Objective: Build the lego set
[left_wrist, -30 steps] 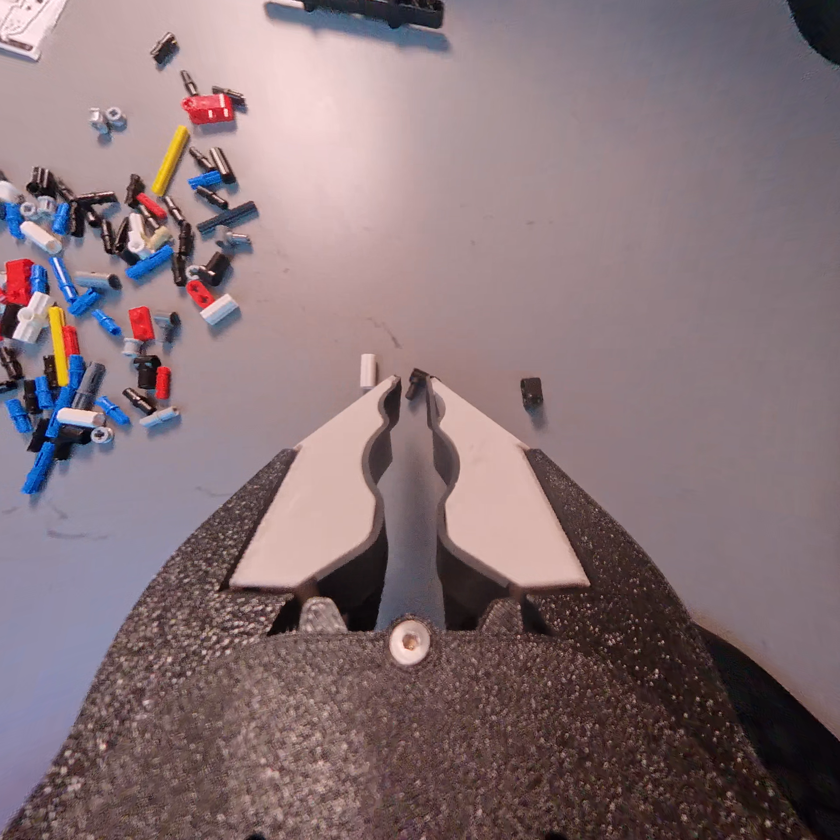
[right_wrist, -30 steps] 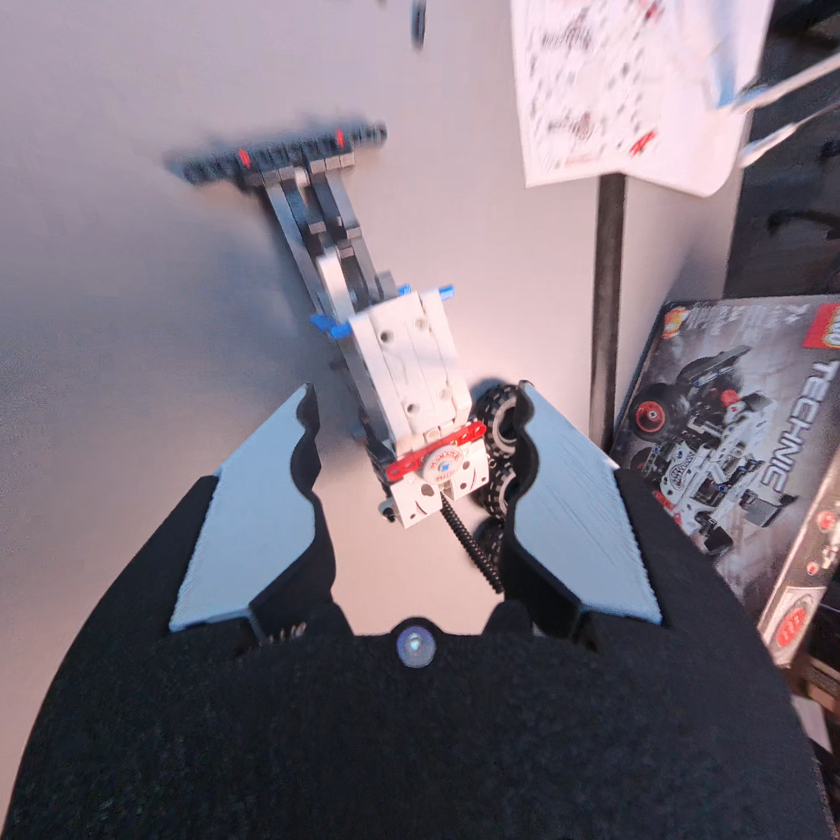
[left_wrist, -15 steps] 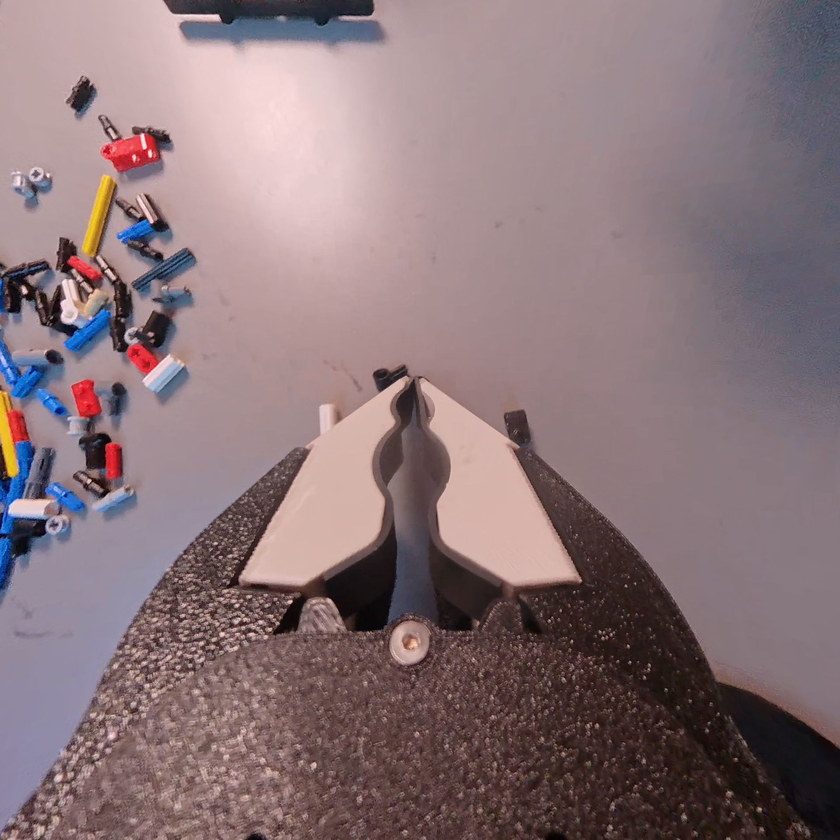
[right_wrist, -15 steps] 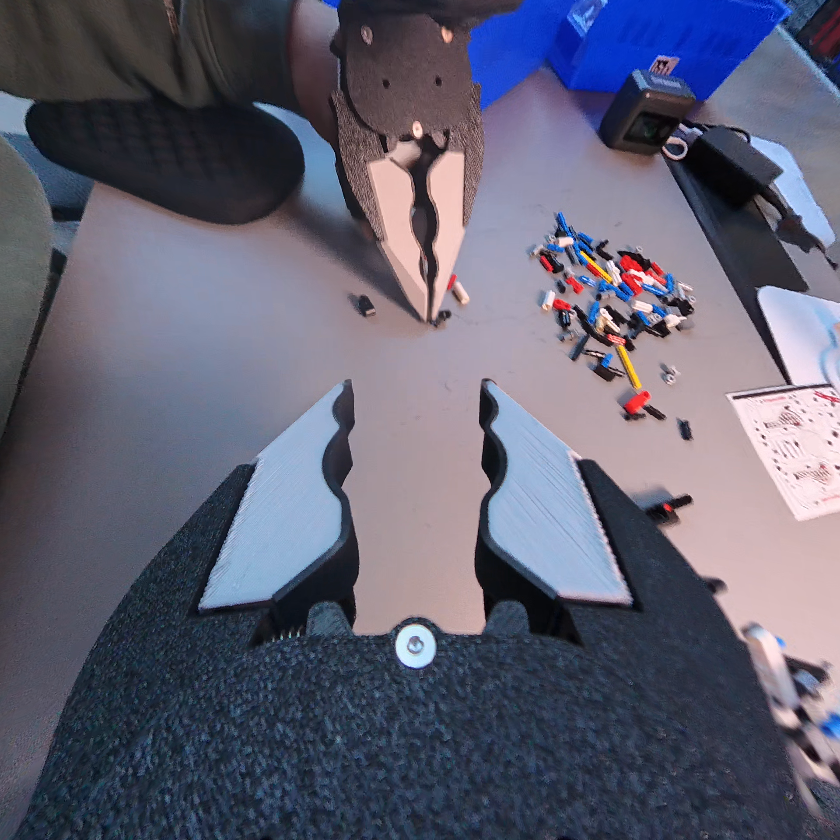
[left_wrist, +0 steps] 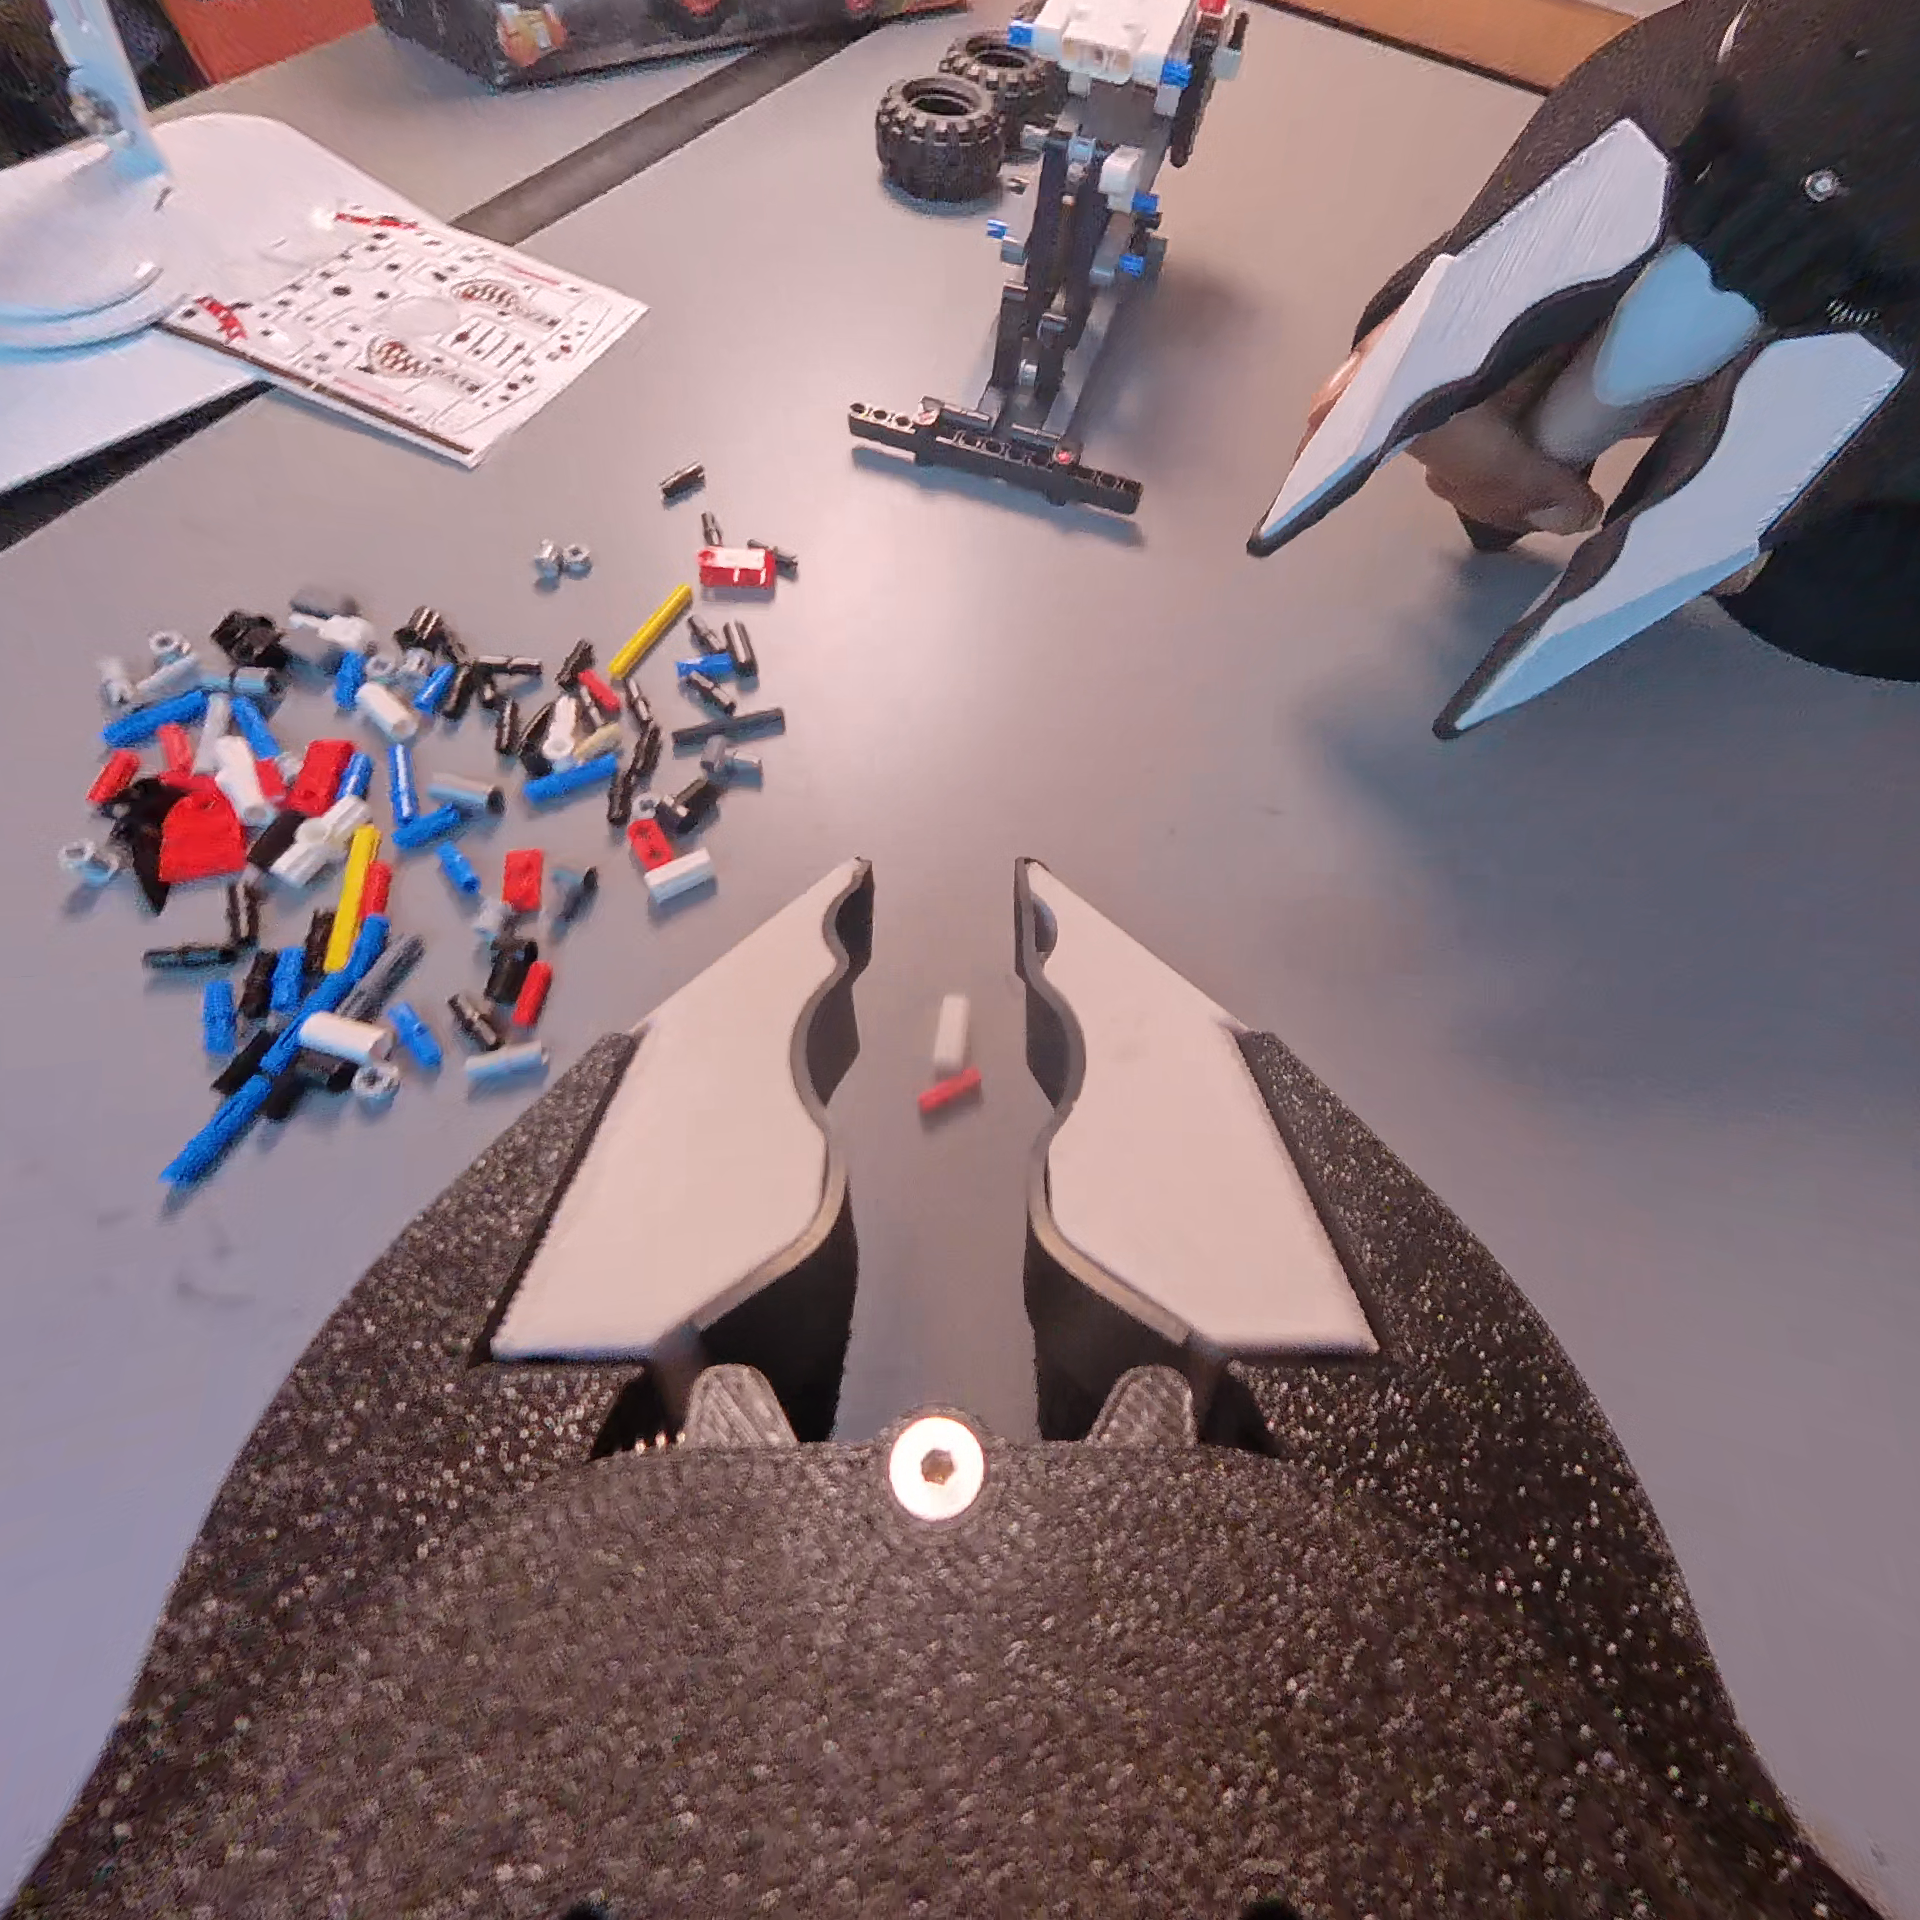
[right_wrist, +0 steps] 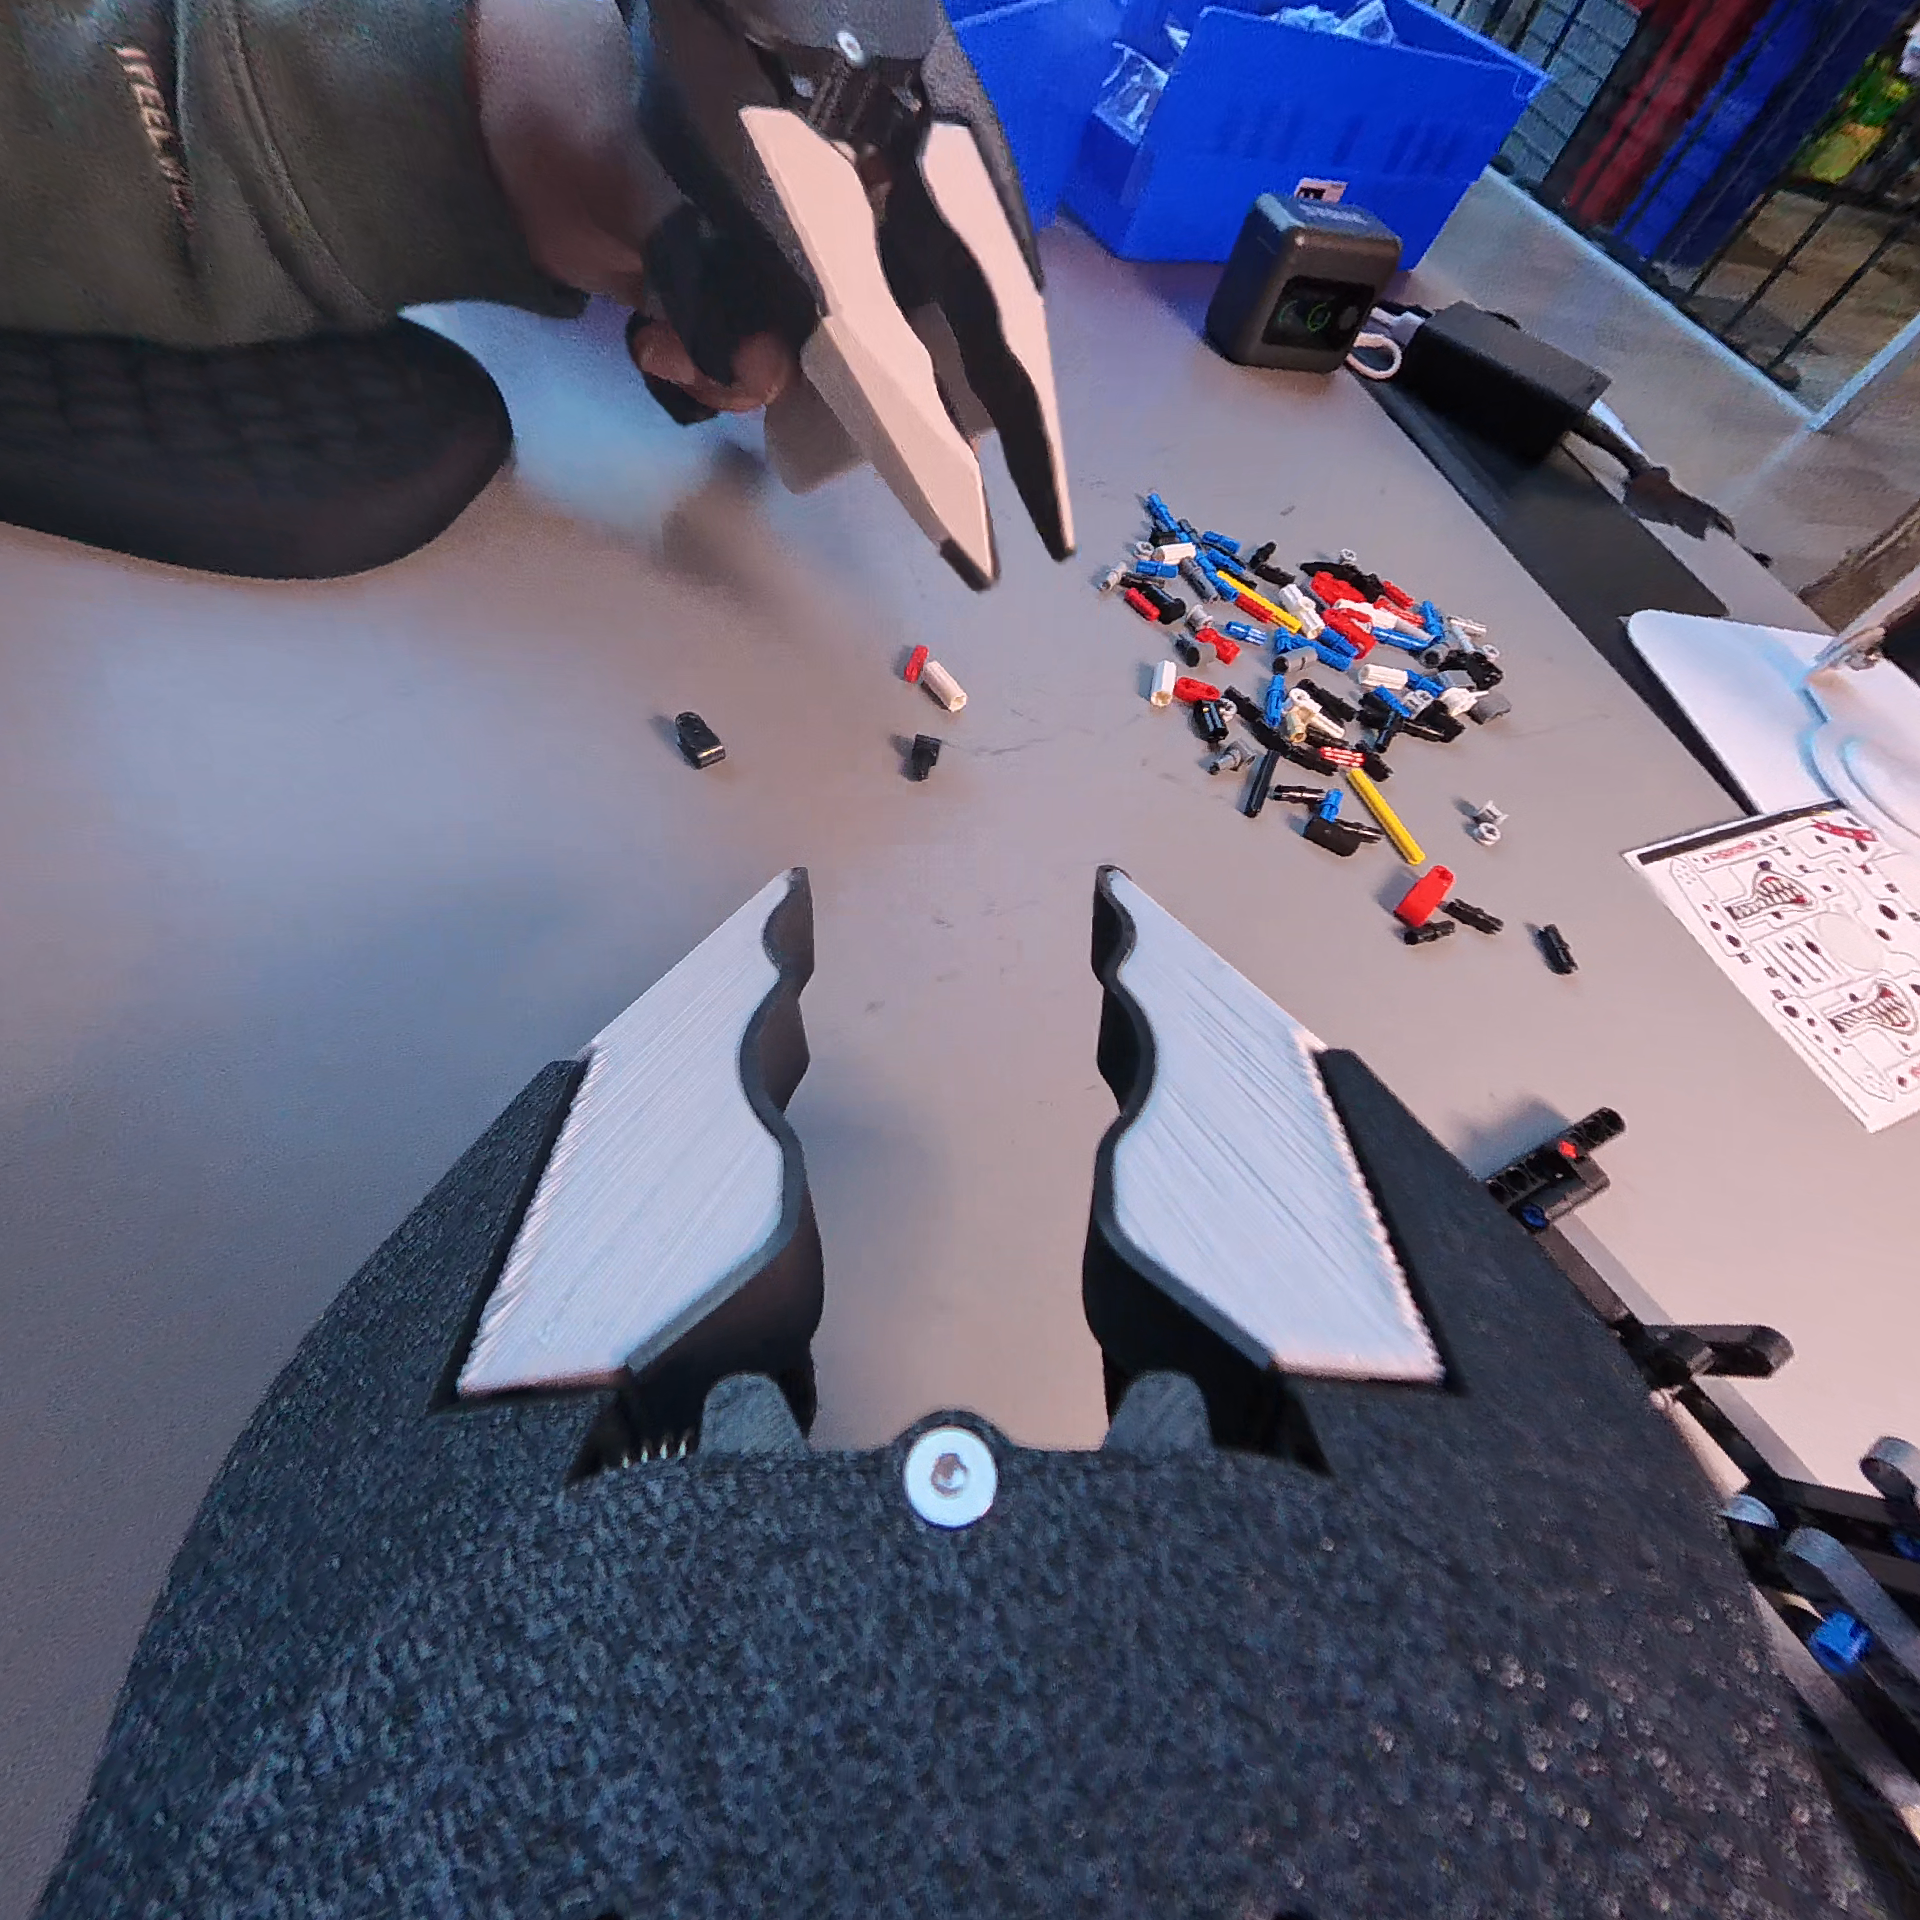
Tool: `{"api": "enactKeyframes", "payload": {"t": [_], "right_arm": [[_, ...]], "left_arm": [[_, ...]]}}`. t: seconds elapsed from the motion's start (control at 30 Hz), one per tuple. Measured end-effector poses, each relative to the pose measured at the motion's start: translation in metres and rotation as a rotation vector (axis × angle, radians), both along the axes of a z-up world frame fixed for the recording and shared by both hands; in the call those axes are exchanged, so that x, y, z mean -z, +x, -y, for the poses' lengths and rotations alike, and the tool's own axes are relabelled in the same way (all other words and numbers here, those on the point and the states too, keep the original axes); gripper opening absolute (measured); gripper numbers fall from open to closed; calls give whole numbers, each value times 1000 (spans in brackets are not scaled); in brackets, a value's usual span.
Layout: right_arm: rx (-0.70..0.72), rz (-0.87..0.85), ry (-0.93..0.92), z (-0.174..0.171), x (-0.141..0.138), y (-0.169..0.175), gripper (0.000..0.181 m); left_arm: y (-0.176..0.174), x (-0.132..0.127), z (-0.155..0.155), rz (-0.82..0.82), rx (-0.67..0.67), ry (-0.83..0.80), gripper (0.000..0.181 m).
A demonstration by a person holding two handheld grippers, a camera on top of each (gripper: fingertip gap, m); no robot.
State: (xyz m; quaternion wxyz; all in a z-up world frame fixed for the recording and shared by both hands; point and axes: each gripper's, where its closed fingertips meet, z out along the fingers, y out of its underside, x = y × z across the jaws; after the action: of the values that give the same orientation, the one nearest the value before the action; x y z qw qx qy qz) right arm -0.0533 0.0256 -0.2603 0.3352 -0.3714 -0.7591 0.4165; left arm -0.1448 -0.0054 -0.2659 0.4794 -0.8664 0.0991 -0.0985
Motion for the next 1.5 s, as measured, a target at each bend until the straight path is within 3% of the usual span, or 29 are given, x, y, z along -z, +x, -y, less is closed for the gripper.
{"api": "enactKeyframes", "payload": {"t": [0.17, 0.47, 0.57, 0.7, 0.87, 1.1, 1.37, 1.5], "right_arm": [[-2, 6, -34, 1, 3, -2, 50], [2, -28, -71, 1, -3, -2, 40], [-17, -13, -53, 9, -2, -22, 33], [-108, 98, 76, 24, 20, -68, 32], [-220, 262, 134, 41, 44, -103, 20], [-274, 346, 165, 48, 54, -104, 21], [-325, 367, 187, 54, 55, -100, 6], [-297, 297, 115, 47, 38, -89, 6]], "left_arm": [[-6, 15, 28, -37, 32, -105, 22], [-7, 50, 36, -148, 75, -242, 6], [-7, 51, 33, -161, 75, -234, 3], [-7, 51, 34, -179, 76, -239, 3], [-9, 50, 37, -209, 71, -225, 14], [-9, 50, 35, -180, 92, -204, 19], [-4, 51, 35, -113, 115, -195, 8], [-6, 51, 33, -83, 77, -208, 4]]}}
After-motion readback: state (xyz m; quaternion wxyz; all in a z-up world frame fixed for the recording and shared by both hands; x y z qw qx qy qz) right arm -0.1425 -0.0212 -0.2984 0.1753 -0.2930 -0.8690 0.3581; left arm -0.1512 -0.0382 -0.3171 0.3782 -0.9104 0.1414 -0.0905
